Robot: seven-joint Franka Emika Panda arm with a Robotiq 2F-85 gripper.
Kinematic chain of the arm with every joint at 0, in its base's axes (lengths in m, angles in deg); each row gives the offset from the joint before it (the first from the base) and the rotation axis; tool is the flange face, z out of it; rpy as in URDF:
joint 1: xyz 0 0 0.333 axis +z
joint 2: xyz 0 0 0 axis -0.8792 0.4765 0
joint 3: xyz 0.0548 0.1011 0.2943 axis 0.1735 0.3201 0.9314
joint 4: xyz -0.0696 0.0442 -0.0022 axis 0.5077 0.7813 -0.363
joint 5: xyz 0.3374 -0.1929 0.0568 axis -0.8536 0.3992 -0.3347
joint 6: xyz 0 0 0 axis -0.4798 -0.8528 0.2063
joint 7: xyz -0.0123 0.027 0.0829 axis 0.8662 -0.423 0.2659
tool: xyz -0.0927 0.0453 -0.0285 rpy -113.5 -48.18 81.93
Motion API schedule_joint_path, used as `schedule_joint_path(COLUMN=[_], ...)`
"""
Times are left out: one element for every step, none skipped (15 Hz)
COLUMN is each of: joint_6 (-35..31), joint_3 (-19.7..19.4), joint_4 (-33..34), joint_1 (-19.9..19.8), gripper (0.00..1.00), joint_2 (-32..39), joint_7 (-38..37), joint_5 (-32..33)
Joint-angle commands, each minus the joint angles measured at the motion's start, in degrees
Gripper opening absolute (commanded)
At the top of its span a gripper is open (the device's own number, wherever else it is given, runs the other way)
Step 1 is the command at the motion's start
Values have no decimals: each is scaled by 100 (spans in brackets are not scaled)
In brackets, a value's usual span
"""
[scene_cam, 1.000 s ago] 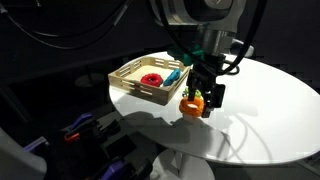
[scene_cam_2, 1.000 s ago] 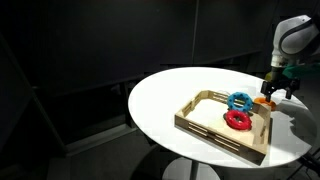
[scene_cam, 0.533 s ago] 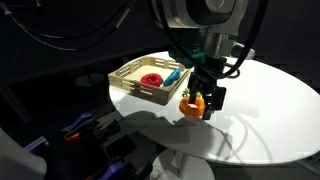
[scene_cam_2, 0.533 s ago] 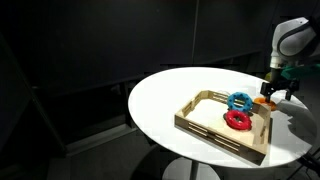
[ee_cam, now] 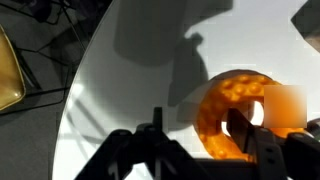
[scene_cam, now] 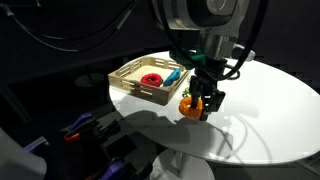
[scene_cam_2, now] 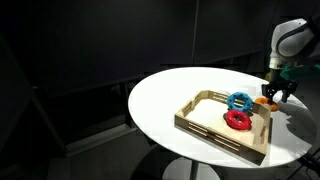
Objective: Put the orange ring in the crate
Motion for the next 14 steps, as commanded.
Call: schedule_joint_path(joint_6=[-35,-31,-31,-22,-17,-13,9,36,66,91,130,152,198,242], joint_3=[-89,-91,-98,-105,-113,-123,-130,-134,-131,-128,-116,-109,-83,-59], joint_4=[83,87,85,89,95,106,115,123,127,132,130,134,137,138], joint_1=[88,96,98,100,102,102,101,101,91,85,84,86,82,82], gripper=[39,29,21,12,5,5,8,5,5,7,6,7,7,7], joint_2=[46,48,46,45,43,34,21,-3,-46,-82,-150,-190,-252,-321], joint_7=[-240,-268,-278,-289,-297,-307,-309,-315,-300,-287,-262,-255,-212,-183], joint_5=[172,174,175,174,177,176,164,146,108,83,52,37,-10,-52])
